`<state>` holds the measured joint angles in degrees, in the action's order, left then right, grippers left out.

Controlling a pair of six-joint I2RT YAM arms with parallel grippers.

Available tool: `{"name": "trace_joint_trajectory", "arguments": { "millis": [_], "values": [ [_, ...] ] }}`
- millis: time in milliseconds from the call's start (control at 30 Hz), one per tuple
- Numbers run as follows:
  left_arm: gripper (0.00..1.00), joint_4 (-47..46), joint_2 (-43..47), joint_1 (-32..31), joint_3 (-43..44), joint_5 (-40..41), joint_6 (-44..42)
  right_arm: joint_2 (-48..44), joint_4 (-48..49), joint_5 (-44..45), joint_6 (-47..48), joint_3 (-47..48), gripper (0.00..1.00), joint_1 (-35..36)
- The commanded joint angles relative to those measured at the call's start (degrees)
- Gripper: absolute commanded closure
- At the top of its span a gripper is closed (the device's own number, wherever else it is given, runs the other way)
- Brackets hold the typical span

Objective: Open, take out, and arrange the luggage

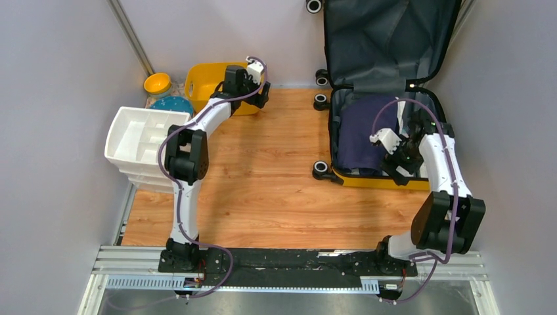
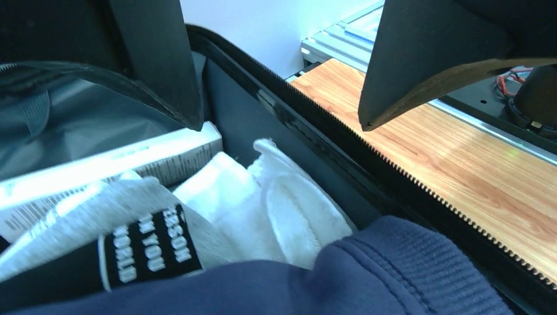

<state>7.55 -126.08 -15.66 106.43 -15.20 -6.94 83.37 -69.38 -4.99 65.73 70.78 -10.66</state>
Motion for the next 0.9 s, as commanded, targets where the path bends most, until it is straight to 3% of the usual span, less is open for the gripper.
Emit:
{"name": "trace_joint_trajectory", "arguments": {
  "millis": [0, 133, 233, 467, 667, 800, 867],
  "values": [
    [0.18, -0.8, -5.6, 0.5, 5.4, -0.3, -5.7, -4.1, -2.9, -0.7, -4.2, 3.8, 0.07, -0.2],
    [0.28, 0.5, -8.2, 0.5, 8.2, -4.8, -5.0, -6.1, -9.7, -4.4, -7.8, 8.5, 0.07, -0.2],
    [0.45, 3.0, -8.1, 0.5, 8.0, -10.2, -4.3, -6.7, -12.9, -7.6, -12.5, 13.5, 0.07, -0.2],
    [1.0, 5.0, 1.3, 0.2, -3.1, -21.2, -5.4, -6.3, -15.3, -13.7, -20.3, 23.2, 0.07, -0.2],
    [1.0, 17.0, 13.3, -2.7, -14.6, -34.6, -19.9, -3.3, -12.3, -16.9, -26.8, 26.7, 0.07, -0.2],
    [1.0, 29.3, 23.0, -5.5, -24.1, -38.7, -40.3, -0.4, -10.5, -18.8, -31.2, 28.6, 0.07, -0.2],
    [1.0, 36.5, 25.7, -6.4, -26.9, -39.5, -45.7, 0.2, -10.2, -19.7, -33.2, 29.6, 0.07, -0.2]
  ]
}}
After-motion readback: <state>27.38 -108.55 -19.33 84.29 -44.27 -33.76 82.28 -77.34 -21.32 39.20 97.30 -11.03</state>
